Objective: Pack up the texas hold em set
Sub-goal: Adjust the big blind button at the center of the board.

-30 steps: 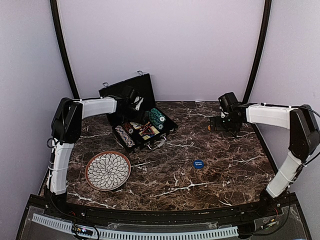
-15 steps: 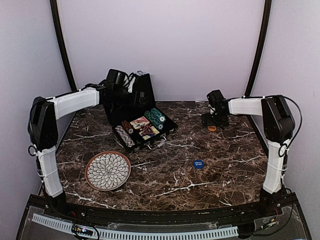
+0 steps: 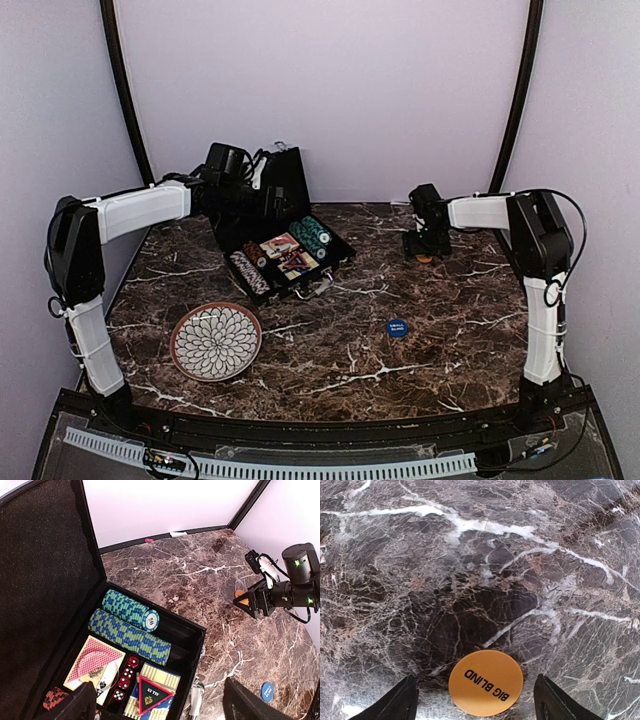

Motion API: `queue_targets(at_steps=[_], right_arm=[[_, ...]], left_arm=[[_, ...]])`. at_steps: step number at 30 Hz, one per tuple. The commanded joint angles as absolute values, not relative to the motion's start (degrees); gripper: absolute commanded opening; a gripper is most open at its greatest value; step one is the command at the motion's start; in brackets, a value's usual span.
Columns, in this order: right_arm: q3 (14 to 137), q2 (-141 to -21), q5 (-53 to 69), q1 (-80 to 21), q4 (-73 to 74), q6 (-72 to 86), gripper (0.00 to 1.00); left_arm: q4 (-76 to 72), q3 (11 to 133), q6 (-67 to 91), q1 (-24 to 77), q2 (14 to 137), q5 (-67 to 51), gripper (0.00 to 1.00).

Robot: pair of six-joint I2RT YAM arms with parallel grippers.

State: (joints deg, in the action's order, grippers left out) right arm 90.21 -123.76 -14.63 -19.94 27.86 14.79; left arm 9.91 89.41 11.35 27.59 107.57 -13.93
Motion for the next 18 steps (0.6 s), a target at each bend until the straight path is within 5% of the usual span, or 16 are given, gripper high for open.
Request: queue_targets(at_steps=[1,18], right_arm=[[90.03,-124.52,-14.26,-18.99,27.25,14.61,0.80],[86.91,-124.82,-8.79,-17.93,26.50,15.58,0.60]], left_arm=[[8.10,88.86,11.82,27.92,104.36,-15.55,0.89],[8.19,88.29,12.21,28.06,104.08,-16.00,0.87]])
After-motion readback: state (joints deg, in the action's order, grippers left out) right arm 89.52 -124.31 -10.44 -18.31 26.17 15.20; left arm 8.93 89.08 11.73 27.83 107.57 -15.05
